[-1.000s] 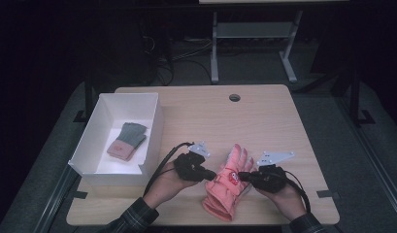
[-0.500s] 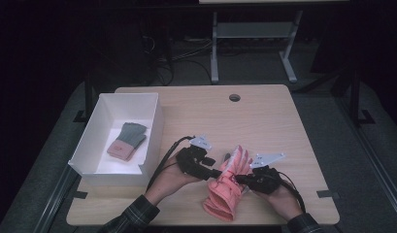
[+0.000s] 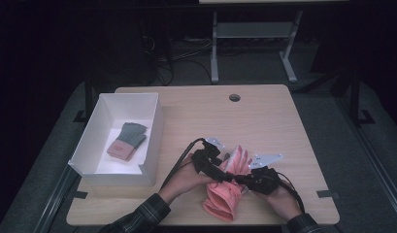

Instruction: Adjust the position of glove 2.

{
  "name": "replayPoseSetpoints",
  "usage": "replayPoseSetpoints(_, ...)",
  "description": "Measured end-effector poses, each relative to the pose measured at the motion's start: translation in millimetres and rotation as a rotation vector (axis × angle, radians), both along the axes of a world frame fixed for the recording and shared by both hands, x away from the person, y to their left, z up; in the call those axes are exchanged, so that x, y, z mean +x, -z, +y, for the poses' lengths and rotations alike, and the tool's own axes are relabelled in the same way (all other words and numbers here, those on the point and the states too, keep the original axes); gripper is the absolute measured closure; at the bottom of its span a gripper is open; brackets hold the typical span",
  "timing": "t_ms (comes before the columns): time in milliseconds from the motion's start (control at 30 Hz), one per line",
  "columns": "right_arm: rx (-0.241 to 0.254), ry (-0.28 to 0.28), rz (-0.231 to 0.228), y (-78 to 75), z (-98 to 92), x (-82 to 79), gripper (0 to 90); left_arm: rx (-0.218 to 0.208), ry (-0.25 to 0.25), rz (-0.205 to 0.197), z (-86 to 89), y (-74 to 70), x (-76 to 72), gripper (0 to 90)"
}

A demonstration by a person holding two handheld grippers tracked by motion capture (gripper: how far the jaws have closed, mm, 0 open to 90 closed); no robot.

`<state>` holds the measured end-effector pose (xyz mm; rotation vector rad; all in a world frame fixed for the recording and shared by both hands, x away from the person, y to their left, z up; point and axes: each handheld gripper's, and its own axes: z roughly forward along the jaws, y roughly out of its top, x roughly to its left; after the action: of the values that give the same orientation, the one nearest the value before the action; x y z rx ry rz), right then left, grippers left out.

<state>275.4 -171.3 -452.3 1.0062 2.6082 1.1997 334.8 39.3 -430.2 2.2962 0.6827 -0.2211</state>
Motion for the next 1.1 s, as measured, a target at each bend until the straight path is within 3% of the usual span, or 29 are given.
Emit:
replayPoseSetpoints(100, -0.001, -0.004, -0.002, 1.2, 0.2, 0.2, 90.0, 0.025, -0.011, 0.034, 0.5, 8.7, -1.2, 15.4)
replayPoseSetpoints(300, -0.005, -0.009, -0.003, 3.2, 1.6, 0.6, 90.0, 0.005, -0.016, 0.142, 4.9, 26.7, 2.6, 13.0)
replayPoseSetpoints(533, -0.01, -0.014, -0.006, 4.4, 2.9, 0.9, 90.0, 0.002, 0.004, 0.106, -1.0, 28.5, -2.1, 12.7)
replayPoseSetpoints(800, -0.017, -0.02, -0.006, 4.9, 3.6, 1.2, 90.0, -0.019, 0.011, 0.137, -5.2, 28.9, -2.6, 16.8)
replayPoseSetpoints(1100, -0.013, -0.015, -0.002, 5.7, 4.7, 2.0, 90.0, -0.046, 0.017, 0.155, -1.1, 31.8, -0.8, 36.9)
